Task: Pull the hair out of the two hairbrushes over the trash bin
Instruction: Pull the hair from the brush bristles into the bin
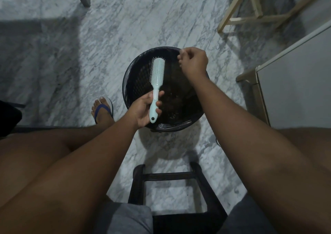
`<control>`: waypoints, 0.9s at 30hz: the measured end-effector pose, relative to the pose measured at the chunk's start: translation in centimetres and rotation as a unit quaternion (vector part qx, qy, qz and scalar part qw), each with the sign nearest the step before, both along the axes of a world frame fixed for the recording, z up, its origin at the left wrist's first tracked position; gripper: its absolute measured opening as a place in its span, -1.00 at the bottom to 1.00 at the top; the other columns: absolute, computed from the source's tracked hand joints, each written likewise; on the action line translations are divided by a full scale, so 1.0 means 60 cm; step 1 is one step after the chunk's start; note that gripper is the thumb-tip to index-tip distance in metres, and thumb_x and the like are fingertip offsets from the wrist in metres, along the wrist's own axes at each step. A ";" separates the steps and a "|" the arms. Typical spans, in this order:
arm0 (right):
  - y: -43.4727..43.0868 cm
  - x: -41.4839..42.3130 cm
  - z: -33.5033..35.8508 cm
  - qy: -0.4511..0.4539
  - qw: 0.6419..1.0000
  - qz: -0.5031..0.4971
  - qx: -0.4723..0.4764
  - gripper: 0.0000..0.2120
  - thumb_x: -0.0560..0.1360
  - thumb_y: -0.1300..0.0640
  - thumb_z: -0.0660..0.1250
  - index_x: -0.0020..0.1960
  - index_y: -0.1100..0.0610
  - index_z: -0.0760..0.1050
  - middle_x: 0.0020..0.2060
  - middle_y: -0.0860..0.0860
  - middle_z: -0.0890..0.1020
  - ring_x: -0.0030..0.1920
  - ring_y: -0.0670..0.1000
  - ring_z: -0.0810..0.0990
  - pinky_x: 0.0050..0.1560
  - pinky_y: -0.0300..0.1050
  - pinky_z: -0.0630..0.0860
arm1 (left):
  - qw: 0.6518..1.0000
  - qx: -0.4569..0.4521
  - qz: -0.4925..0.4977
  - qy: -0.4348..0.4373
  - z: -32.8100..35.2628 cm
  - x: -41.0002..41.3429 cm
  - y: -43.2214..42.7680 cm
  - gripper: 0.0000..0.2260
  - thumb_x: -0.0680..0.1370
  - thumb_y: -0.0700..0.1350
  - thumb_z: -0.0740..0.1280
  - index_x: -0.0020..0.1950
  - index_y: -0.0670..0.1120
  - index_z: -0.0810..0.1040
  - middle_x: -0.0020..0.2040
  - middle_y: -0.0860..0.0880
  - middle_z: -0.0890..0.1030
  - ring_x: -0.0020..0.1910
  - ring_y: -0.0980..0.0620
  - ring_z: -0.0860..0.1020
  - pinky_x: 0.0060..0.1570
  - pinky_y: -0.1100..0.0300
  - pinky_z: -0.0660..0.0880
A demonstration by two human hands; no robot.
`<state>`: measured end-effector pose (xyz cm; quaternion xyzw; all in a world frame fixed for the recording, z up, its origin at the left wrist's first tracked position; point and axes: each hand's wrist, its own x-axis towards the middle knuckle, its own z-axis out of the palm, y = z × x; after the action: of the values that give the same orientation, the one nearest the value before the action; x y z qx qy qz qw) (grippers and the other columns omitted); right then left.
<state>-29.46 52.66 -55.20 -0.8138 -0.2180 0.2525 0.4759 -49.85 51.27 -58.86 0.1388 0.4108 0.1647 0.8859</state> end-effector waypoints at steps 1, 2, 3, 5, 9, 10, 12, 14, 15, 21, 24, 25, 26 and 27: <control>-0.004 0.006 0.000 -0.001 1.000 -0.005 -0.002 -0.79 0.55 0.16 0.33 -0.27 0.05 0.58 -0.29 0.00 0.70 -0.23 -0.03 0.70 -0.04 -0.06 0.66 | 1.000 -0.001 0.000 0.000 -0.001 -0.001 0.001 -0.70 0.65 -0.21 0.11 0.37 -0.17 0.43 0.06 -0.03 0.64 -0.31 0.11 0.47 -0.42 0.25 0.44; -0.009 0.011 -0.005 -0.006 1.000 0.001 -0.019 -0.80 0.55 0.18 0.32 -0.24 0.09 0.60 -0.27 0.02 0.71 -0.22 -0.02 0.69 -0.06 -0.11 0.65 | 1.000 -0.001 0.000 0.000 0.000 -0.003 0.003 -0.70 0.65 -0.21 0.11 0.37 -0.16 0.43 0.06 -0.03 0.64 -0.31 0.11 0.47 -0.42 0.25 0.45; -0.018 0.012 -0.011 -0.006 0.999 0.021 -0.047 -0.81 0.54 0.23 0.30 -0.21 0.15 0.62 -0.25 0.04 0.71 -0.22 -0.01 0.68 -0.10 -0.16 0.63 | 1.000 -0.002 0.001 0.000 0.001 -0.005 0.004 -0.69 0.65 -0.21 0.12 0.38 -0.17 0.43 0.05 -0.03 0.65 -0.31 0.11 0.47 -0.42 0.25 0.45; -0.039 0.003 -0.032 0.026 0.990 0.080 -0.112 -0.81 0.54 0.36 0.24 -0.09 0.28 0.64 -0.13 0.15 0.72 -0.19 -0.01 0.65 -0.21 -0.28 0.57 | 1.000 -0.006 -0.004 -0.003 0.003 -0.007 0.005 -0.69 0.65 -0.21 0.12 0.38 -0.17 0.42 0.03 -0.02 0.65 -0.32 0.12 0.47 -0.42 0.26 0.44; -0.047 -0.029 -0.037 0.148 0.981 0.106 -0.067 -0.80 0.60 0.24 0.27 0.17 0.28 0.56 0.01 0.10 0.68 -0.09 -0.02 0.66 -0.14 -0.17 0.63 | 0.999 0.004 -0.038 0.009 0.003 -0.006 0.004 -0.72 0.65 -0.21 0.13 0.34 -0.16 0.46 0.09 -0.03 0.62 -0.31 0.11 0.47 -0.42 0.25 0.44; -0.042 -0.032 -0.030 0.149 0.982 0.107 -0.045 -0.77 0.58 0.16 0.33 0.17 0.25 0.57 -0.01 0.06 0.69 -0.08 -0.03 0.67 -0.08 -0.13 0.65 | 0.999 0.008 -0.043 0.010 0.004 -0.003 0.004 -0.71 0.65 -0.21 0.12 0.35 -0.16 0.44 0.09 -0.03 0.62 -0.31 0.11 0.47 -0.42 0.25 0.44; -0.032 -0.030 -0.019 0.042 0.990 0.129 -0.047 -0.77 0.49 0.07 0.44 0.07 0.19 0.66 -0.08 0.02 0.72 -0.09 -0.06 0.69 0.00 -0.20 0.63 | 0.999 0.014 -0.048 0.014 0.005 0.000 0.002 -0.70 0.65 -0.21 0.11 0.37 -0.16 0.42 0.08 -0.03 0.63 -0.31 0.10 0.47 -0.43 0.25 0.44; -0.028 -0.030 -0.012 -0.070 0.983 0.155 -0.075 -0.86 0.46 0.10 0.46 -0.06 0.16 0.70 -0.17 -0.01 0.72 -0.16 -0.10 0.66 -0.03 -0.29 0.55 | 0.999 0.015 -0.048 0.015 0.007 0.004 -0.002 -0.72 0.65 -0.21 0.11 0.34 -0.16 0.44 0.09 -0.03 0.61 -0.30 0.10 0.46 -0.43 0.26 0.43; -0.025 -0.031 -0.011 -0.096 0.979 0.161 -0.077 -0.88 0.47 0.12 0.44 -0.09 0.16 0.69 -0.20 -0.01 0.71 -0.19 -0.10 0.64 -0.05 -0.30 0.53 | 0.999 0.015 -0.045 0.014 0.008 0.005 -0.003 -0.73 0.65 -0.22 0.11 0.31 -0.17 0.46 0.09 -0.04 0.60 -0.30 0.10 0.46 -0.43 0.26 0.43; -0.017 -0.012 0.001 -0.045 0.998 0.024 -0.046 -0.76 0.58 0.15 0.29 -0.15 0.23 0.65 -0.24 0.01 0.67 -0.20 -0.12 0.58 -0.16 -0.39 0.37 | 1.000 -0.005 0.010 0.019 -0.005 -0.005 0.005 -0.65 0.64 -0.25 0.09 0.42 -0.17 0.39 0.05 -0.03 0.62 -0.31 0.11 0.44 -0.43 0.26 0.43; -0.031 -0.014 -0.014 -0.032 0.995 0.054 -0.072 -0.70 0.60 0.13 0.26 -0.17 0.26 0.66 -0.24 0.10 0.69 -0.20 -0.02 0.63 -0.13 -0.25 0.48 | 1.000 -0.006 -0.001 0.021 -0.007 -0.013 0.007 -0.64 0.63 -0.24 0.10 0.43 -0.18 0.38 -0.04 -0.01 0.66 -0.32 0.11 0.45 -0.43 0.27 0.43; -0.035 -0.018 -0.022 -0.013 0.995 0.068 -0.073 -0.70 0.60 0.12 0.27 -0.18 0.25 0.65 -0.24 0.12 0.70 -0.20 0.03 0.65 -0.11 -0.14 0.57 | 1.000 -0.005 -0.009 0.021 -0.006 -0.013 0.007 -0.64 0.63 -0.24 0.10 0.43 -0.19 0.38 -0.05 -0.01 0.66 -0.32 0.11 0.45 -0.43 0.27 0.43; -0.038 -0.025 -0.024 0.020 0.994 0.084 -0.070 -0.71 0.60 0.11 0.28 -0.17 0.24 0.64 -0.24 0.12 0.69 -0.23 0.04 0.66 -0.10 -0.03 0.64 | 1.000 -0.003 -0.021 0.020 -0.004 -0.011 0.006 -0.64 0.63 -0.25 0.10 0.43 -0.19 0.38 -0.04 -0.01 0.64 -0.31 0.11 0.45 -0.43 0.27 0.42; -0.041 -0.032 -0.024 0.059 0.991 0.102 -0.064 -0.72 0.59 0.08 0.29 -0.15 0.25 0.63 -0.26 0.12 0.68 -0.26 0.02 0.64 -0.14 0.01 0.66 | 0.999 0.000 -0.034 0.022 -0.002 -0.009 0.004 -0.65 0.64 -0.24 0.10 0.43 -0.20 0.38 -0.03 -0.02 0.63 -0.31 0.11 0.45 -0.43 0.27 0.42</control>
<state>-31.40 50.18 -56.66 -0.7996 -0.2550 0.3610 0.4065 -50.39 51.50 -59.00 0.1564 0.4247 0.1318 0.8819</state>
